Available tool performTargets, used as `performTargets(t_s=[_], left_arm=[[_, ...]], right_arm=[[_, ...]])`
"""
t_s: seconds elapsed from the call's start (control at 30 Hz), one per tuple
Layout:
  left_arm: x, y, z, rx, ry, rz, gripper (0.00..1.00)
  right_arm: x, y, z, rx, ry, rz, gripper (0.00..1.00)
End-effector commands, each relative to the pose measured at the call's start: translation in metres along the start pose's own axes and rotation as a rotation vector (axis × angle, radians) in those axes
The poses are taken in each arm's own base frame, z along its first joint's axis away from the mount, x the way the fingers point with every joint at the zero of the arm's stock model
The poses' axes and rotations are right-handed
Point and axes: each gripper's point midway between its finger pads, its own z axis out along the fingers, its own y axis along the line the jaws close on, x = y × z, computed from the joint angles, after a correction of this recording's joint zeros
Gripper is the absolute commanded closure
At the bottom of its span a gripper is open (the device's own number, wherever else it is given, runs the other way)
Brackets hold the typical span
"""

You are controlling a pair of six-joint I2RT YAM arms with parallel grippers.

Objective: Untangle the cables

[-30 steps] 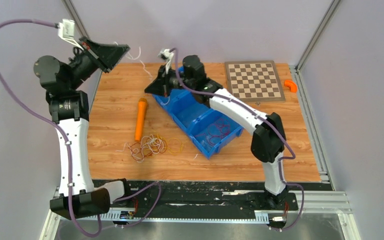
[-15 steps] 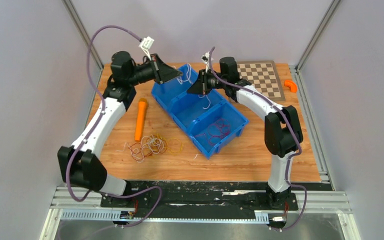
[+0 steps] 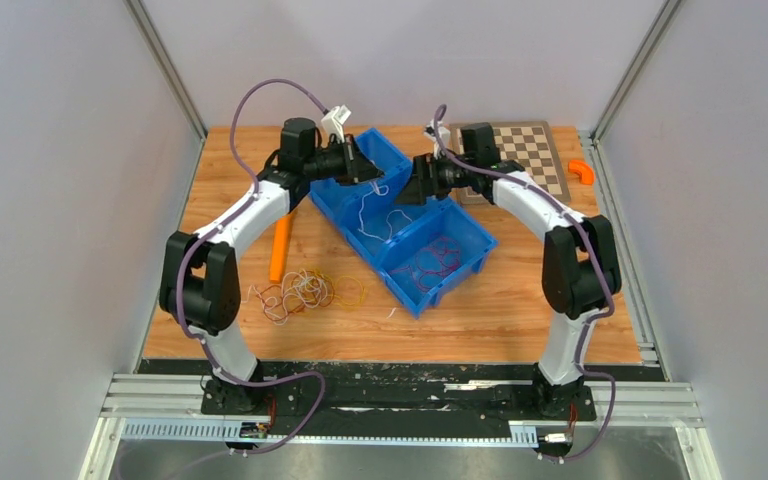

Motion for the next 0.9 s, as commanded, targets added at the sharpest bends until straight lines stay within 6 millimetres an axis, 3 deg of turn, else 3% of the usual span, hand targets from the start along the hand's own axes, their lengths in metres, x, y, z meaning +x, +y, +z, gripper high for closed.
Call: performTargets(t_s=[0.0, 0.07, 0.13, 0.2, 0.23, 0.27, 0.33, 0.43, 0.47, 0.5, 0.53, 0.57, 0.6, 0.63, 0.67, 0.7, 0.77, 0.87], left_arm=[[-0.005, -0.013, 0.020, 0.027, 0.003, 0.122, 1.00], [-0.002, -0.018, 0.030, 0.028, 0.024, 0.149, 1.00], [0.002, -0.015, 0.036, -0.010, 0.060, 0.177, 0.92], [0.003, -0.007, 0.035, -0.062, 0.109, 0.204, 0.48], [0.002, -0.005, 0.031, -0.088, 0.125, 0.223, 0.39], [0.002, -0.007, 0.018, -0.110, 0.170, 0.269, 0.18], [0.001, -0.011, -0.011, -0.129, 0.209, 0.323, 0.02], [-0.002, -0.016, -0.071, -0.072, 0.187, 0.353, 0.00], [0.012, -0.031, -0.094, -0.005, 0.198, 0.356, 0.00], [0.010, -0.019, -0.114, -0.012, 0.188, 0.408, 0.00], [0.033, -0.023, -0.135, 0.002, 0.241, 0.390, 0.00], [0.038, -0.010, -0.151, -0.011, 0.263, 0.494, 0.00], [0.067, -0.009, -0.170, -0.021, 0.346, 0.448, 0.00], [0.075, 0.001, -0.182, -0.017, 0.377, 0.535, 0.00], [0.106, 0.003, -0.197, -0.018, 0.458, 0.489, 0.00], [0.131, 0.014, -0.207, -0.008, 0.519, 0.494, 0.00], [0.162, 0.029, -0.219, -0.005, 0.599, 0.567, 0.01], [0.184, 0.040, -0.228, 0.024, 0.619, 0.784, 0.10]], right_arm=[[-0.022, 0.020, -0.041, 0.037, -0.047, -0.108, 0.11], [-0.028, 0.022, -0.051, 0.058, -0.060, -0.127, 0.08], [-0.035, 0.027, -0.062, 0.072, -0.074, -0.155, 0.03], [-0.040, 0.033, -0.071, 0.079, -0.084, -0.204, 0.00], [-0.044, 0.038, -0.074, 0.072, -0.088, -0.231, 0.00], [-0.047, 0.042, -0.076, 0.063, -0.090, -0.248, 0.00], [-0.050, 0.050, -0.072, 0.041, -0.089, -0.253, 0.00], [-0.048, 0.067, -0.055, -0.003, -0.066, -0.260, 0.00], [-0.044, 0.075, -0.047, -0.026, -0.052, -0.266, 0.00], [-0.041, 0.085, -0.039, -0.050, -0.039, -0.280, 0.00], [-0.035, 0.094, -0.029, -0.070, -0.021, -0.299, 0.00], [-0.029, 0.103, -0.018, -0.085, -0.002, -0.317, 0.01], [-0.021, 0.114, -0.005, -0.103, 0.020, -0.338, 0.01], [-0.012, 0.121, 0.008, -0.118, 0.047, -0.346, 0.02], [-0.002, 0.128, 0.022, -0.131, 0.073, -0.351, 0.03], [0.007, 0.135, 0.035, -0.147, 0.100, -0.349, 0.04], [0.025, 0.145, 0.058, -0.167, 0.147, -0.337, 0.08], [0.056, 0.156, 0.083, -0.196, 0.213, -0.340, 0.14]])
